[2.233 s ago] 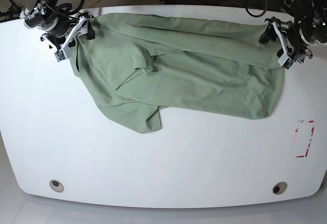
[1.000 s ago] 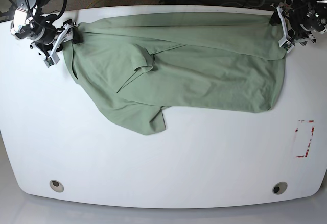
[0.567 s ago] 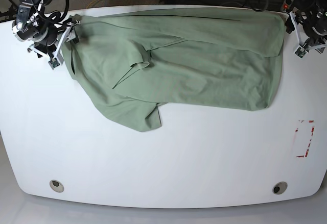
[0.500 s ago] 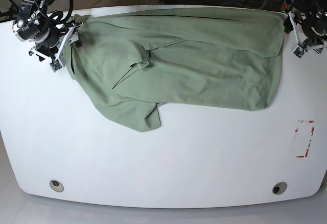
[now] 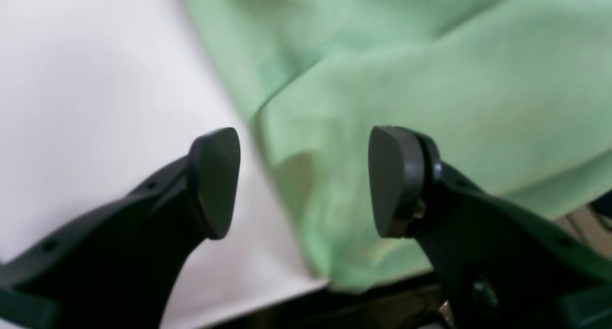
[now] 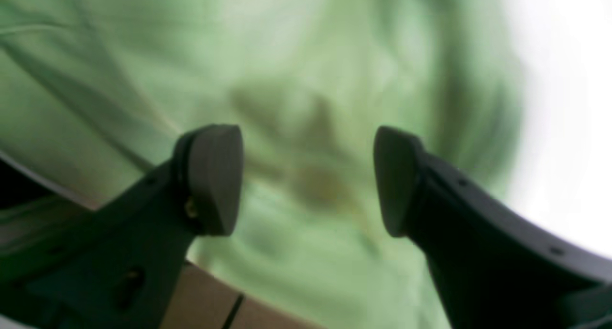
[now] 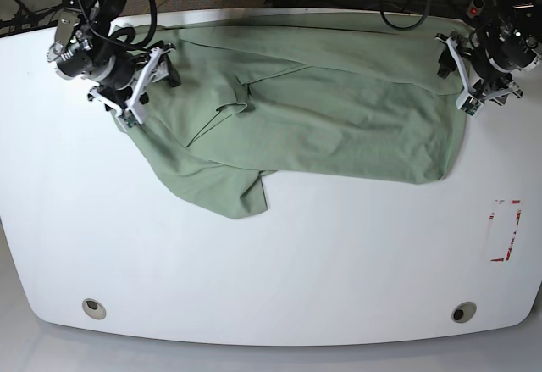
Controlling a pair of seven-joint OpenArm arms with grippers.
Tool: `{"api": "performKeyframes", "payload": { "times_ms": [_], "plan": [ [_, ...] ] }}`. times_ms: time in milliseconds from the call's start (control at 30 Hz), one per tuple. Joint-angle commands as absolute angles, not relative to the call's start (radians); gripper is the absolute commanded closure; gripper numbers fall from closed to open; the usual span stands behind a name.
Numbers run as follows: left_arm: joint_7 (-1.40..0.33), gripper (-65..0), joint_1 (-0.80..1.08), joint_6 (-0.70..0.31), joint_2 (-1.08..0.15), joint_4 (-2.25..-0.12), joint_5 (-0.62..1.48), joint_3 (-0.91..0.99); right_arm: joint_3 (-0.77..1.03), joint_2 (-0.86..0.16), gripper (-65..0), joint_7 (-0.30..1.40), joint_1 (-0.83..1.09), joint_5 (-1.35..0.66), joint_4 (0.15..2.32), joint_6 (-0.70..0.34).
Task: Fold the T-shirt properly
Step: 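Grasp the shirt body with the right gripper and pull it along the edge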
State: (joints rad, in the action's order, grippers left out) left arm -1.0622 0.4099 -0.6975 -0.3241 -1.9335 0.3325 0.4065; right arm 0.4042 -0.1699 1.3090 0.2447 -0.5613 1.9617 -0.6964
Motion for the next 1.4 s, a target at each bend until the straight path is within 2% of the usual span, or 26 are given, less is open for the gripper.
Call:
{"api": "performKeyframes", "payload": {
  "times_ms": [0, 267, 533, 700, 800, 867, 967, 1067, 1233, 1333, 1367],
  "plan": [
    [-1.055, -38.5, 0.409, -0.698, -0.331, -1.948, 0.335, 0.369, 0.367, -0.165, -40.1, 1.290, 0.223, -0.579, 1.977, -0.698],
    [-1.055, -38.5, 0.421, -0.698, -0.337, -1.945, 0.331, 0.317, 0.268, -0.102, -40.9, 1.285, 0.193, -0.570, 1.974, -0.698],
    [-1.050, -38.5, 0.423, -0.698, -0.331, -1.888, 0.188, 0.314, 0.114, -0.059, -40.9, 1.210, 0.148, -0.332, 1.939, -0.698],
    [-1.050, -38.5, 0.423, -0.698, -0.331, -1.882, 0.180, 0.314, 0.096, -0.050, -39.0, 1.184, 0.107, -0.318, 1.840, -0.698],
    [-1.050, -38.5, 0.423, -0.698, -0.331, -1.880, 0.179, 0.314, 0.093, -0.050, -28.5, 1.138, 0.090, -0.309, 1.788, -0.698],
    [-1.050, -38.5, 0.423, -0.698, -0.331, -1.880, 0.179, 0.314, 0.094, -0.053, -12.4, 1.115, 0.073, -0.312, 1.747, -0.698],
    [-1.050, -38.5, 0.426, -0.698, -0.331, -1.879, 0.179, 0.314, 0.096, -0.056, 0.0, 1.115, 0.058, -0.315, 1.747, -0.698],
    [-1.050, -38.5, 0.427, -0.698, -0.331, -1.879, 0.179, 0.314, 0.097, -0.056, 0.0, 1.112, 0.044, -0.309, 1.747, -0.698],
    [-1.050, -38.5, 0.427, -0.698, -0.331, -1.877, 0.179, 0.314, 0.093, -0.048, -4.6, 1.082, 0.022, -0.318, 1.709, -0.698],
    [-1.050, -38.5, 0.427, -0.698, -0.331, -1.877, 0.179, 0.314, 0.094, -0.025, -14.4, 1.076, 0.013, -0.308, 1.672, -0.698],
    [-1.050, -38.5, 0.427, -0.698, -0.331, -1.877, 0.179, 0.314, 0.096, -0.022, -21.6, 1.076, 0.001, -0.308, 1.658, -0.698]
  ]
}}
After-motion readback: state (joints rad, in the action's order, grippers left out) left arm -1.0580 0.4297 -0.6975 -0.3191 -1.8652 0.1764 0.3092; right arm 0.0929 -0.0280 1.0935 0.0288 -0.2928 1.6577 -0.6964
